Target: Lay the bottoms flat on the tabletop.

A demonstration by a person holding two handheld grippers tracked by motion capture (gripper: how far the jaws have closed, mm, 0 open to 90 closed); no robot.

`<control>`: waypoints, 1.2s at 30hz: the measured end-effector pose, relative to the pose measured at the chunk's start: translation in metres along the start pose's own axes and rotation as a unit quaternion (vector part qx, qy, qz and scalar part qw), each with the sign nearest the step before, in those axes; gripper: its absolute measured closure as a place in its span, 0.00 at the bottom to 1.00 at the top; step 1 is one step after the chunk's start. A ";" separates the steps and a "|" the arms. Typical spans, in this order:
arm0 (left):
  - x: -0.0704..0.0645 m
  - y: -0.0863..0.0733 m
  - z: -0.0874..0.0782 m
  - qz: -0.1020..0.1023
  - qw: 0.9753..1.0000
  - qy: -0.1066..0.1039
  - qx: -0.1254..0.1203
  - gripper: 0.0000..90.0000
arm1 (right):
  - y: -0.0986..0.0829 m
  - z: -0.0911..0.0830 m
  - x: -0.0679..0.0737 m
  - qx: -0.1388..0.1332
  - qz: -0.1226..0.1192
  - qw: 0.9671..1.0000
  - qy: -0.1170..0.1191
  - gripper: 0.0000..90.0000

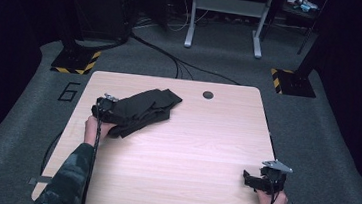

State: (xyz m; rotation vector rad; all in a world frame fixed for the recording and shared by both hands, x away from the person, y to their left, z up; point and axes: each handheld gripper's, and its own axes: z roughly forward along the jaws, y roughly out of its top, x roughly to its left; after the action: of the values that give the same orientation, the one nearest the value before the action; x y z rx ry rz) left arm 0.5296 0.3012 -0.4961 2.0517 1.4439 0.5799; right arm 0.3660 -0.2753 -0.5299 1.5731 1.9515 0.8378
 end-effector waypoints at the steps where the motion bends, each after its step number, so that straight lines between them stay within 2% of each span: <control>1: 0.000 0.000 0.000 0.001 1.000 -0.003 0.001 0.05 | 0.000 0.000 0.000 0.000 0.000 1.000 0.000 0.03; 7: -0.003 0.001 0.000 0.010 1.000 -0.011 0.006 0.05 | 0.000 0.000 0.000 0.000 0.000 1.000 0.000 0.03; 13: -0.008 0.000 -0.001 0.027 0.999 -0.028 0.004 0.06 | 0.000 0.000 0.000 0.000 0.000 1.000 0.000 0.03; 15: -0.012 -0.001 -0.001 0.035 0.999 -0.030 -0.004 0.06 | 0.000 0.000 0.000 0.000 0.000 1.000 0.000 0.03; 23: -0.025 -0.003 -0.004 0.067 0.996 -0.056 0.002 0.06 | 0.000 0.000 0.000 0.001 0.003 1.000 0.000 0.03; 26: -0.029 -0.003 -0.005 0.071 0.995 -0.063 0.007 0.06 | 0.000 0.000 0.001 0.000 0.003 1.000 0.000 0.03; 31: -0.037 -0.007 -0.007 0.081 0.994 -0.073 -0.005 0.06 | 0.000 0.000 0.001 0.000 0.003 1.000 0.000 0.03; 32: -0.038 -0.007 -0.008 0.085 0.993 -0.080 0.001 0.06 | 0.000 0.000 0.000 0.000 0.002 1.000 0.000 0.03; 36: -0.047 -0.007 -0.008 0.095 0.992 -0.088 -0.001 0.06 | 0.000 0.000 0.000 0.000 0.002 1.000 0.000 0.03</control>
State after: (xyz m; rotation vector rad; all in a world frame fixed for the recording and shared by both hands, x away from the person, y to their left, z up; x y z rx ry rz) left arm 0.5046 0.2602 -0.4962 2.1946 1.1553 0.4598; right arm 0.3658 -0.2750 -0.5299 1.5769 1.9490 0.8387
